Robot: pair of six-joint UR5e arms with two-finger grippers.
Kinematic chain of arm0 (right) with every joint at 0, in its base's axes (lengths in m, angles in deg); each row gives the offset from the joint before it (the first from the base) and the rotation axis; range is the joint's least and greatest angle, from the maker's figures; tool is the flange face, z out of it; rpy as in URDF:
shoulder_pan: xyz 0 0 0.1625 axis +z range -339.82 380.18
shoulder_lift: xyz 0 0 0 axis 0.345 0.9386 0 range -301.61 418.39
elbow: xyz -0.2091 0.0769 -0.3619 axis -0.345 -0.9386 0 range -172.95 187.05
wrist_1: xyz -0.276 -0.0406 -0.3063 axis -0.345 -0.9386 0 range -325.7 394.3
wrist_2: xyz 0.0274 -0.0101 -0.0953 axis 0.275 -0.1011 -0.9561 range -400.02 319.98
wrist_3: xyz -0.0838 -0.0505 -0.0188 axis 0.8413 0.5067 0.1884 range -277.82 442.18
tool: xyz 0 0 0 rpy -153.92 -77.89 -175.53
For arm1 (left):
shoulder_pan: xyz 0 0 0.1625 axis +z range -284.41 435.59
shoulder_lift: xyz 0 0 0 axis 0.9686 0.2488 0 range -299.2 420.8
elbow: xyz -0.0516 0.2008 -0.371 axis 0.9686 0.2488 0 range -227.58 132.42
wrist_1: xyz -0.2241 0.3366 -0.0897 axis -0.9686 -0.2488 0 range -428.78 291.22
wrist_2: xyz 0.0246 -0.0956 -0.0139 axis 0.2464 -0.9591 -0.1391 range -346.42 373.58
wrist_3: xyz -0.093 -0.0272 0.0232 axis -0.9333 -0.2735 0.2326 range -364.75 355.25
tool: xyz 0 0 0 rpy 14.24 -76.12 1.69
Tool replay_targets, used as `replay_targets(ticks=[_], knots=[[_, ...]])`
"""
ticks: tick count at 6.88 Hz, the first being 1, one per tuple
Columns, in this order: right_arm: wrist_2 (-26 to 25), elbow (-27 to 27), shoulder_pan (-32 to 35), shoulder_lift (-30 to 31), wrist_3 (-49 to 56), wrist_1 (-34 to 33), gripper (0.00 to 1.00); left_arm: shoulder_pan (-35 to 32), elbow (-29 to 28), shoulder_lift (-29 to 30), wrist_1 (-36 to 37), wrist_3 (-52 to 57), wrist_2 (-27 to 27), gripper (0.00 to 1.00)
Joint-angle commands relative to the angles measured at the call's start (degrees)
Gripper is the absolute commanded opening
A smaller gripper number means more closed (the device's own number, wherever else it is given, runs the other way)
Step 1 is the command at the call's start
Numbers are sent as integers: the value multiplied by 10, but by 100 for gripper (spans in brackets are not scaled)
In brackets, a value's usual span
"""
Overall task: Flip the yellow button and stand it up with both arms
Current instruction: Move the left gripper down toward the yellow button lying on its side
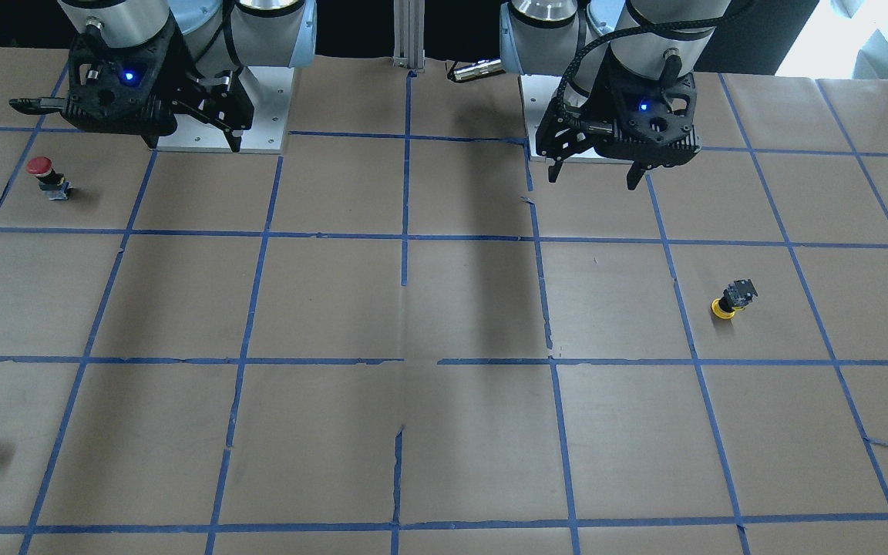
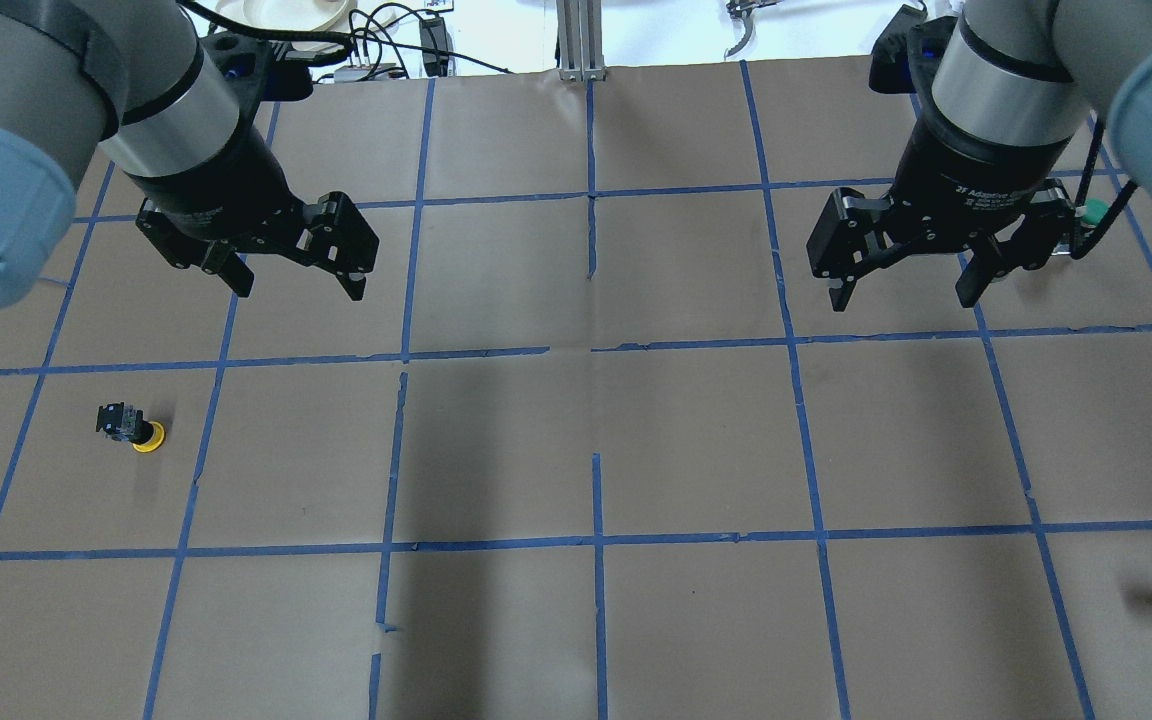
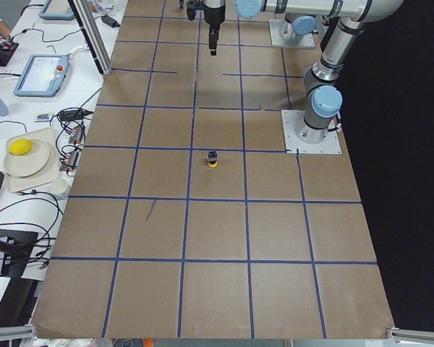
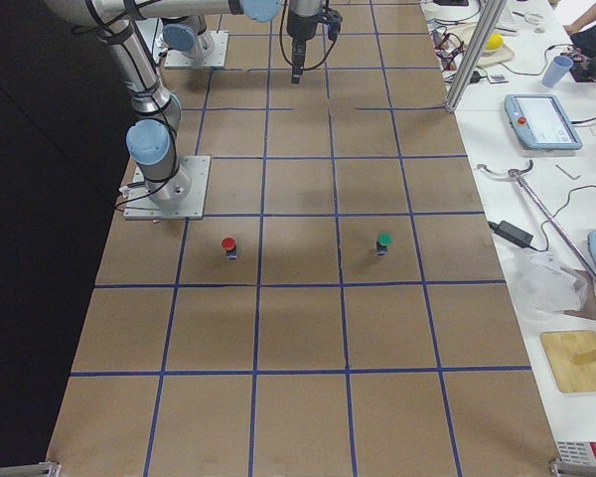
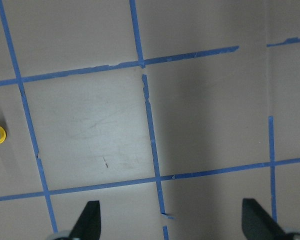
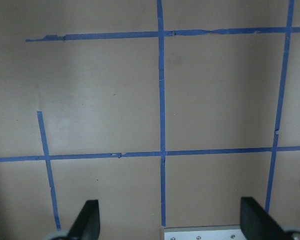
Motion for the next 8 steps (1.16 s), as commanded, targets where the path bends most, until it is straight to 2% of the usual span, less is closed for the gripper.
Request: replay_targets(ticks=[1, 4, 5, 6, 8], knots=[[1, 1, 0, 0, -5, 2, 100, -1, 1, 5, 10, -15, -6, 99], [0, 1, -5, 0, -8, 4, 100, 12, 4, 4, 9, 41, -9, 100], [0, 1, -6, 0, -9, 4, 100, 47, 14, 5, 3, 49, -4, 100], [0, 1, -6, 0, -10, 3, 100, 120, 38, -3, 10, 60, -4, 100], [0, 1, -6, 1, -10, -1, 100, 235, 110, 9, 33, 118, -2, 100]])
